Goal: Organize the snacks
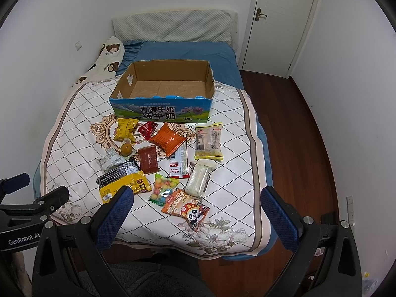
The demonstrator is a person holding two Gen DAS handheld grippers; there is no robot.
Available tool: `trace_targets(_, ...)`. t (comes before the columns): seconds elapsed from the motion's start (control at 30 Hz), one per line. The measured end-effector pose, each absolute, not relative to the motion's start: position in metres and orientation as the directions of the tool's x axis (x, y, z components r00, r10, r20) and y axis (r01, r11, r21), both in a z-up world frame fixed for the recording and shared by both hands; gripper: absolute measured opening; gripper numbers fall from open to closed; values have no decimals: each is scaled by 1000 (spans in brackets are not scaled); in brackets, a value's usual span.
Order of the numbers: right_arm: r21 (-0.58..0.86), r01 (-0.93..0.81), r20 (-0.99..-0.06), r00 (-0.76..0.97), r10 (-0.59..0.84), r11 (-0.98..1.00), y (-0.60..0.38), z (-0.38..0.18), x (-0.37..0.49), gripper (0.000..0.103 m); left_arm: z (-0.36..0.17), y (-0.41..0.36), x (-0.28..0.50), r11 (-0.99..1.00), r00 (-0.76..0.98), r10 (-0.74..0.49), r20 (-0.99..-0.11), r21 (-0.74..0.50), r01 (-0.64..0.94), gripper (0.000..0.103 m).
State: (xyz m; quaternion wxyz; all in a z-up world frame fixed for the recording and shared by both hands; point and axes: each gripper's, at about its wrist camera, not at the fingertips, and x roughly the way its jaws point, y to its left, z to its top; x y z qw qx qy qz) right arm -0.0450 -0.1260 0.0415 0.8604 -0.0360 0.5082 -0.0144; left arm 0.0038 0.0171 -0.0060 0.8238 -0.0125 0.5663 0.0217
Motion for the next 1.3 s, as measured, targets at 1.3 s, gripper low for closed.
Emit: trace_targets(1.3,-12,-23,-909,418,-2,1000,-124,20,-41,103,-13,25,2,997,372,45,-927,19,-74,103)
